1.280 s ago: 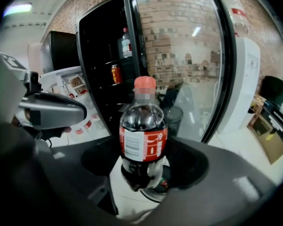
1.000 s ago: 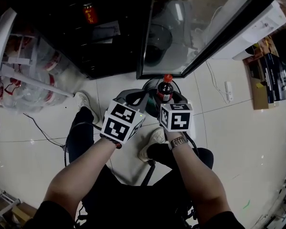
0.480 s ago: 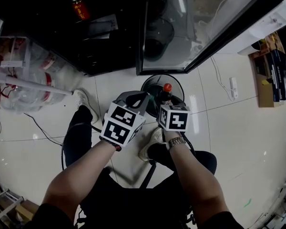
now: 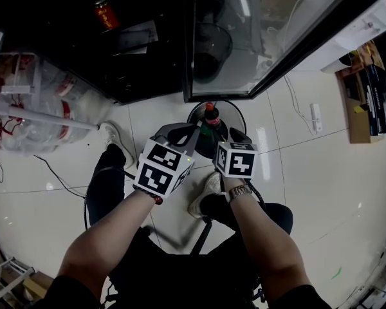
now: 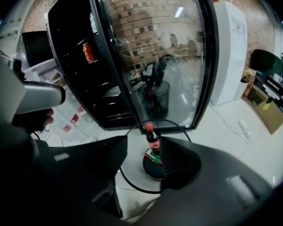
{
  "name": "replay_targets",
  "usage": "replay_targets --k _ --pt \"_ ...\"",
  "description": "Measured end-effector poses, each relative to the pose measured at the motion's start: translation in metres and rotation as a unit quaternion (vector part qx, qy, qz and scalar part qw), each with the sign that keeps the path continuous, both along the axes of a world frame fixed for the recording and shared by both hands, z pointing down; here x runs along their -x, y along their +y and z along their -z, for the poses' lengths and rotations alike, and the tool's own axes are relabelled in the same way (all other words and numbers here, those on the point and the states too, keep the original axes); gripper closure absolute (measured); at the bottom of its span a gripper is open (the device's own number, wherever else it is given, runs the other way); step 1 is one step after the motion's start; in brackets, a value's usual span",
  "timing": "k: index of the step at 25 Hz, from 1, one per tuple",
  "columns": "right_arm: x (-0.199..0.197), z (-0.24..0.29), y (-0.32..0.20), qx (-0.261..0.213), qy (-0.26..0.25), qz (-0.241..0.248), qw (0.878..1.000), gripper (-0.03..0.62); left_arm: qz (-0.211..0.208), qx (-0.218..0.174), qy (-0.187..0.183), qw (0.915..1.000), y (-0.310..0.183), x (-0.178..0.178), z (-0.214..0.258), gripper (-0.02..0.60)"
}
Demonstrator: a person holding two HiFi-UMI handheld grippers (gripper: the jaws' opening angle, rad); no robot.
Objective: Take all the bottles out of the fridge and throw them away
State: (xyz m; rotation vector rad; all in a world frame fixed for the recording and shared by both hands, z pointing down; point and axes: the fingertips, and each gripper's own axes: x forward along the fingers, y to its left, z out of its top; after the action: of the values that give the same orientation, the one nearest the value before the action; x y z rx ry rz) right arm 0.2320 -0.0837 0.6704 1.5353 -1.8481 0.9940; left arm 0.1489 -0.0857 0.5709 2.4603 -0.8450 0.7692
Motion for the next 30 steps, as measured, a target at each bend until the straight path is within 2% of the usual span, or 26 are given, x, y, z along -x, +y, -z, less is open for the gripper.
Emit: replay_targets --k 9,17,22,30 --pt "0.014 0.043 -0.012 -0.047 -0.004 0.02 0.999 0.384 0.011 -0.02 0.007 0.9997 0.0 0.01 0.025 0.577" --pt "0.043 0.106 -0.031 -0.111 -0.007 0.053 0.992 0.385 0.032 -0.051 0.017 0.9981 -0.005 0.028 0.06 0.577" --pt "0.068 0.161 -0.042 -0.161 -0.004 0.079 0.984 0.384 0.046 -0.075 0.019 0.9959 -0.011 0.048 0.093 0.577" --pt "0.119 0.259 -0.084 -0.252 0.0 0.112 0.961 0.384 0.079 -0.127 0.027 0.9884 -0.043 0.1 0.156 0.577"
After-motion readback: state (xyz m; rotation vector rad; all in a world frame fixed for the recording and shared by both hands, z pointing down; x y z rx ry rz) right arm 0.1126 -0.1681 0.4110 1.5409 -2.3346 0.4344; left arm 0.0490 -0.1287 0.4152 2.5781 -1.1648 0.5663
